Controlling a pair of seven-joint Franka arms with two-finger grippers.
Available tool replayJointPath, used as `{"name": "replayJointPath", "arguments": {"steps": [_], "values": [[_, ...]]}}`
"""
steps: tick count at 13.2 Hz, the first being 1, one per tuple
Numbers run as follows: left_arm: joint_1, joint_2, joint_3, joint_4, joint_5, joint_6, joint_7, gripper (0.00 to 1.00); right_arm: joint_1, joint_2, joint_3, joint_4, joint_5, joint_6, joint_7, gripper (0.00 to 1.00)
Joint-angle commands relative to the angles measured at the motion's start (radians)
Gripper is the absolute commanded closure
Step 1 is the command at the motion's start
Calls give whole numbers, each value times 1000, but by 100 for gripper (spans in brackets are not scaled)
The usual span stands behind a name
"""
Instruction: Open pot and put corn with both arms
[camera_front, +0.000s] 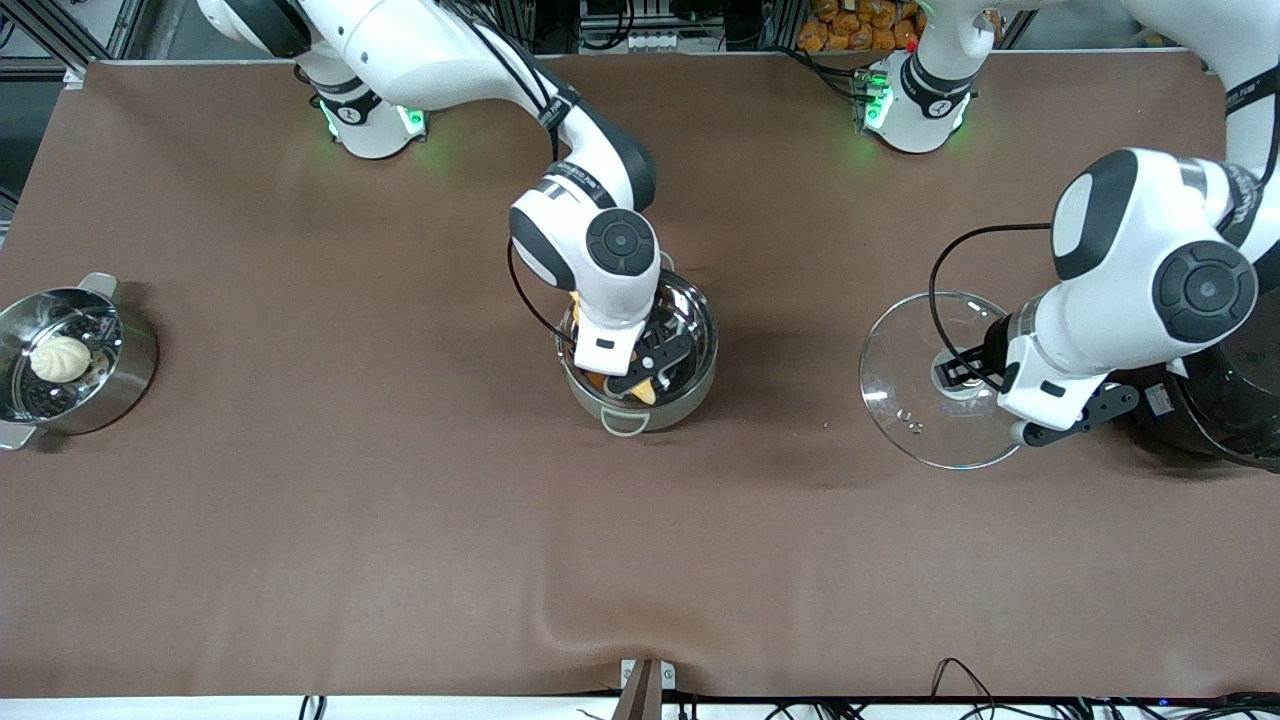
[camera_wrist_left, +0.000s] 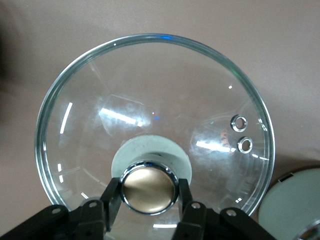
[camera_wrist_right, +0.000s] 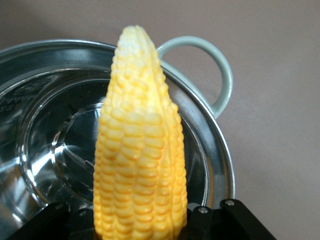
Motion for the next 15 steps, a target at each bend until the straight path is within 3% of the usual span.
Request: {"name": "replayJointPath", "arguments": {"steps": [1, 8, 9, 11, 15], "values": [[16, -37, -6, -95, 26, 63, 27, 100, 19, 26, -9, 39, -26, -7, 26, 100], [10, -99, -14, -343, 32, 285, 11, 100, 58, 63, -9, 38, -65, 31, 117, 96], [9, -99, -14, -363, 32, 310, 8, 100, 62, 63, -9, 38, -66, 30, 118, 86], [2, -99, -15, -415, 32, 379, -6, 100, 62, 63, -9, 38, -66, 30, 119, 0], [4, -93, -23, -521, 32, 532, -10, 100, 55, 52, -9, 39, -63, 27, 122, 0]]}}
